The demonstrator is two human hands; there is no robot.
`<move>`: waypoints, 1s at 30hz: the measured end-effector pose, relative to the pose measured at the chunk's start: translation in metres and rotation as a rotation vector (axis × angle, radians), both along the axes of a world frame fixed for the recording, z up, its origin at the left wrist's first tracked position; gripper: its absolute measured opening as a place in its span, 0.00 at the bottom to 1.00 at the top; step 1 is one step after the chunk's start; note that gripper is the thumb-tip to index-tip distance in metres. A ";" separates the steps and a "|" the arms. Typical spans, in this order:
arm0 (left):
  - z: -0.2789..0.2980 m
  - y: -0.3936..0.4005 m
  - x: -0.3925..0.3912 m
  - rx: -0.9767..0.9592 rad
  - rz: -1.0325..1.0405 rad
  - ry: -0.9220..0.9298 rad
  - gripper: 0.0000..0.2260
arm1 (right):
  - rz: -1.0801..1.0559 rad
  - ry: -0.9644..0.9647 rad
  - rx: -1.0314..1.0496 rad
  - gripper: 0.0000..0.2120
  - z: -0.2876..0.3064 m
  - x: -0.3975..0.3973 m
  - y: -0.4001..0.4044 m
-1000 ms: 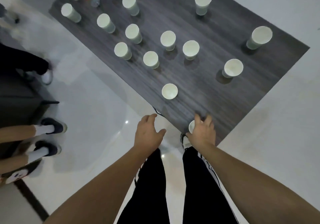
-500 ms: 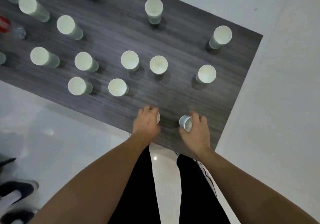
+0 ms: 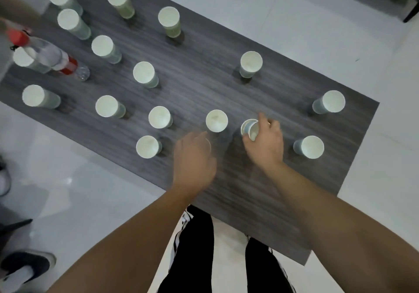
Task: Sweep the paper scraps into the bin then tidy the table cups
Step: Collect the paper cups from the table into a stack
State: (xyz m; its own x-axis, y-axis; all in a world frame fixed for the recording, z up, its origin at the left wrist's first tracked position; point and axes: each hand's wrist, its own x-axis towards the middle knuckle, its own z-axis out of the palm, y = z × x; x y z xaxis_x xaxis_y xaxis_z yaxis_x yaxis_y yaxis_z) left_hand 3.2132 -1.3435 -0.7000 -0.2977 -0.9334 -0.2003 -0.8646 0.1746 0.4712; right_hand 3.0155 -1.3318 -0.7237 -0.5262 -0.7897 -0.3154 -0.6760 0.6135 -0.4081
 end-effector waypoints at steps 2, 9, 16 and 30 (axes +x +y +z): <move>-0.012 -0.001 0.004 0.017 -0.072 -0.052 0.29 | 0.113 0.034 0.097 0.33 -0.017 -0.002 -0.006; -0.031 -0.009 0.005 0.003 -0.184 -0.095 0.33 | 0.102 -0.067 0.192 0.32 -0.043 0.003 0.003; -0.038 0.003 0.014 0.026 -0.132 -0.179 0.30 | 0.076 -0.064 -0.361 0.36 -0.008 0.041 -0.022; -0.052 -0.016 0.049 0.405 -0.131 -0.213 0.33 | 0.306 -0.152 -0.004 0.37 -0.025 0.102 -0.066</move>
State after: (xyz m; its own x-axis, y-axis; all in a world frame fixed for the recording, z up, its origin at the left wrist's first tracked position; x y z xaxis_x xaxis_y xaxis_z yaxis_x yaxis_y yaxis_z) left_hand 3.2626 -1.3596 -0.7523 -0.3204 -0.7247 -0.6100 -0.9323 0.1272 0.3386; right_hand 3.1171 -1.3977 -0.7484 -0.2116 -0.9051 -0.3688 -0.7602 0.3896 -0.5200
